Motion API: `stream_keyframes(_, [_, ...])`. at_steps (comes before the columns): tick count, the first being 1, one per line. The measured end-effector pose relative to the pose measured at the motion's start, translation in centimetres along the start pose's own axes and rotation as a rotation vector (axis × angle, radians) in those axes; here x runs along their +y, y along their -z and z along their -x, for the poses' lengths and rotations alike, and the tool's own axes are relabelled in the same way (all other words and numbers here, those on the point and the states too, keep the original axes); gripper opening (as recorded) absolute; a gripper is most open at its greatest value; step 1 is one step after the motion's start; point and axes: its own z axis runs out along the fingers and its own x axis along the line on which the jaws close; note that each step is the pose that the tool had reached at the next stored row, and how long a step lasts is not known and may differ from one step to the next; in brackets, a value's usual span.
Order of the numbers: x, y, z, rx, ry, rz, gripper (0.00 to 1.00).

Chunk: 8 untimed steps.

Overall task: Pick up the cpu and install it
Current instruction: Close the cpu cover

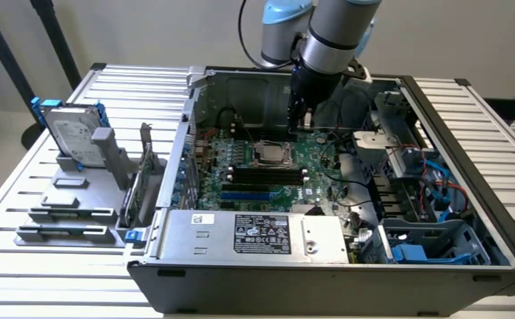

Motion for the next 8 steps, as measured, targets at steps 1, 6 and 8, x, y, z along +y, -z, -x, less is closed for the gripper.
stream_keyframes(1, [-0.31,-0.09,0.0,0.0003,0.001,-0.0007,0.11])
stream_keyframes(6, [-1.78,-0.54,0.0,0.0038,0.003,-0.0059,0.11])
stream_keyframes(8, [-2.35,-0.71,0.0,0.0044,0.004,-0.0094,0.11])
